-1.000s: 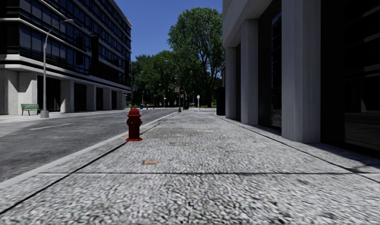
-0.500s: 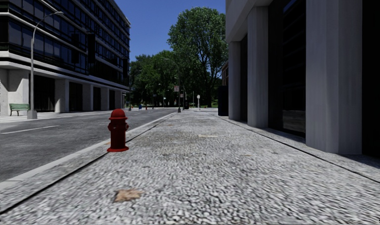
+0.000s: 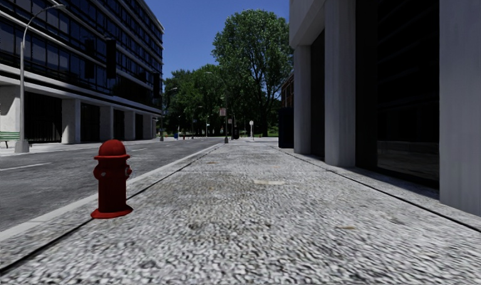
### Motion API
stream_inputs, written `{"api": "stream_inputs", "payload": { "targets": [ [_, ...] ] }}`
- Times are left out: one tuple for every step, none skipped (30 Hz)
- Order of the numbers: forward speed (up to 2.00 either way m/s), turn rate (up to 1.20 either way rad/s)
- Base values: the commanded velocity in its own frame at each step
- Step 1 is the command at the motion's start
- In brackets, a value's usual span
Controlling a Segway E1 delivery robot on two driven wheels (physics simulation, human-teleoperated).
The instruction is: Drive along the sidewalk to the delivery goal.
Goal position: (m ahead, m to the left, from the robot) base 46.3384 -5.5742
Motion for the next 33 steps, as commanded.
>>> {"api": "stream_inputs", "payload": {
  "targets": [
    [2.00,0.00],
    [2.00,0.00],
    [2.00,0.00],
    [2.00,0.00],
    [2.00,0.00],
    [2.00,0.00],
    [2.00,0.00],
    [2.00,0.00],
    [2.00,0.00],
    [2.00,0.00],
    [2.00,0.00],
    [2.00,0.00],
    [2.00,0.00],
    [2.00,0.00],
    [2.00,0.00],
    [2.00,0.00],
    [2.00,0.00],
    [2.00,0.00],
    [2.00,0.00],
    [2.00,0.00],
    [2.00,0.00],
    [2.00,0.00],
    [2.00,0.00],
    [2.00,0.00],
    [2.00,0.00],
    [2.00,0.00],
    [2.00,0.00],
    [2.00,0.00],
    [2.00,0.00],
    [2.00,0.00],
    [2.00,0.00],
    [2.00,0.00],
    [2.00,0.00]
  ]
}}
